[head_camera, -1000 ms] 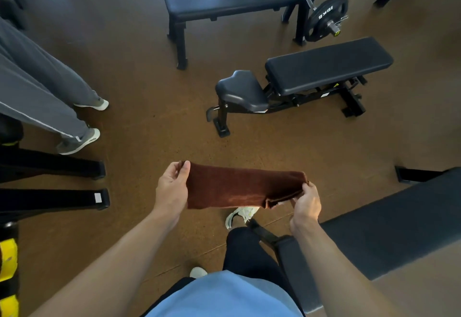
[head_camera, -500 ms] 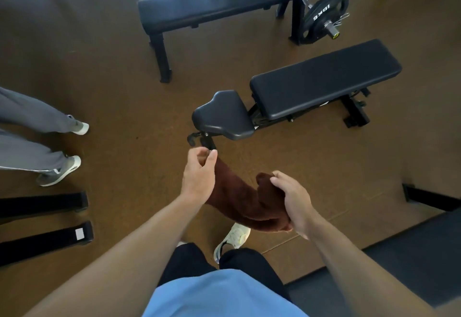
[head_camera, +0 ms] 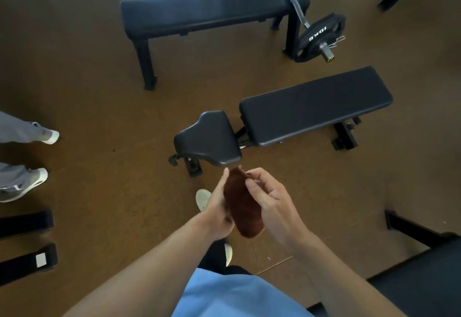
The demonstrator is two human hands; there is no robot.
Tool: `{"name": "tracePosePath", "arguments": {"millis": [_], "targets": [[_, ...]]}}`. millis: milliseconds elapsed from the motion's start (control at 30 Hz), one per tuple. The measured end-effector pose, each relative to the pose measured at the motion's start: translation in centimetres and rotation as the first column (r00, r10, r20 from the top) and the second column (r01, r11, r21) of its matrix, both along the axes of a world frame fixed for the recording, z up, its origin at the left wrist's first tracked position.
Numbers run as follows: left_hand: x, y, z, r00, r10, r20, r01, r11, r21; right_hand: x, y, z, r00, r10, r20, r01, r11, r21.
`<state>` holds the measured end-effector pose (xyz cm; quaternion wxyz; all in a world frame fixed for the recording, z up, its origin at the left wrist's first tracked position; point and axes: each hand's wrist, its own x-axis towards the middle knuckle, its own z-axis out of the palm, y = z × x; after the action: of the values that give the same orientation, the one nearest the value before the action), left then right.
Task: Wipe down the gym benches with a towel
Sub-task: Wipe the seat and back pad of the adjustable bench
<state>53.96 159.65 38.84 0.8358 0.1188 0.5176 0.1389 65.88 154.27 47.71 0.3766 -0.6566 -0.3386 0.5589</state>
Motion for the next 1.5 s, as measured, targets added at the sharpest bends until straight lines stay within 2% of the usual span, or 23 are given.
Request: {"name": "tracePosePath", "arguments": {"millis": [200, 267, 367, 467, 567, 667, 767, 867, 933, 1067, 1167, 1233, 1300, 1400, 1467, 1500], "targets": [[1.3, 8.7, -0.1, 0.992, 0.023, 0.122, 0.002, 0.980, -0.201, 0.7, 6.4, -1.6, 0.981, -0.124, -0.151, 0.103, 0.985, -0.140], [1.5, 10.7, 0.5, 0.985, 0.046, 0.166, -0.016, 0.983, -0.183, 0.9, 8.7, -1.6, 0.980, -0.100, -0.174, 0.071, 0.983, -0.169], [1.3, 12.6, -0.1, 0.970, 0.073, 0.233, -0.052, 0.994, -0.091, 2.1, 12.5, -1.8, 0.992, -0.038, -0.121, 0.014, 0.982, -0.188], [1.4, 14.8, -1.6, 0.970, 0.185, 0.161, -0.167, 0.979, -0.117, 4.7, 16.2, -2.7, 0.997, -0.058, -0.052, 0.049, 0.986, -0.160], [1.6, 16.7, -2.8, 0.980, 0.187, 0.062, -0.182, 0.980, -0.075, 7.5, 19.6, -5.1, 0.992, -0.118, 0.043, 0.123, 0.980, -0.156], [2.1, 17.8, -4.3, 0.984, 0.172, -0.050, -0.175, 0.984, -0.043, 8.9, 22.0, -9.8, 0.989, -0.043, 0.138, 0.076, 0.967, -0.242], [2.8, 18.8, -5.9, 0.968, 0.228, -0.107, -0.234, 0.971, -0.047, 9.1, 23.3, -15.0, 0.977, -0.001, 0.211, 0.076, 0.936, -0.344], [3.2, 19.8, -8.6, 0.985, 0.138, -0.101, -0.141, 0.990, -0.025, 9.1, 23.8, -19.7, 0.978, 0.010, 0.209, 0.079, 0.908, -0.411], [3.4, 20.6, -10.8, 0.995, 0.066, -0.077, -0.065, 0.998, 0.015, 9.1, 24.0, -22.3, 0.995, -0.009, 0.102, 0.057, 0.875, -0.481], [2.9, 22.0, -15.6, 0.999, -0.024, -0.048, 0.025, 1.000, 0.019, 9.1, 23.4, -27.5, 0.967, -0.033, -0.253, -0.128, 0.796, -0.592], [1.7, 23.3, -19.8, 0.994, -0.006, -0.113, 0.011, 0.999, 0.040, 8.5, 23.6, -31.8, 0.919, -0.135, -0.370, -0.149, 0.751, -0.644], [0.7, 24.0, -22.4, 0.961, 0.038, -0.275, -0.001, 0.991, 0.132, 7.3, 24.5, -34.4, 0.919, -0.227, -0.323, -0.029, 0.777, -0.628], [-0.2, 24.7, -24.4, 0.879, 0.079, -0.471, 0.055, 0.963, 0.264, 5.8, 25.7, -36.0, 0.941, -0.266, -0.208, 0.114, 0.830, -0.546], [-1.2, 25.6, -26.3, 0.765, 0.168, -0.622, 0.148, 0.894, 0.424, 3.7, 27.7, -38.1, 0.988, -0.142, 0.057, 0.153, 0.905, -0.396], [-2.1, 26.2, -27.6, 0.693, 0.267, -0.670, 0.164, 0.846, 0.507, 3.0, 28.9, -39.7, 0.975, -0.002, 0.221, 0.093, 0.912, -0.400], [-2.6, 26.5, -28.3, 0.629, 0.311, -0.712, 0.198, 0.822, 0.534, 2.9, 29.4, -40.6, 0.962, 0.063, 0.266, 0.067, 0.890, -0.452]]}}
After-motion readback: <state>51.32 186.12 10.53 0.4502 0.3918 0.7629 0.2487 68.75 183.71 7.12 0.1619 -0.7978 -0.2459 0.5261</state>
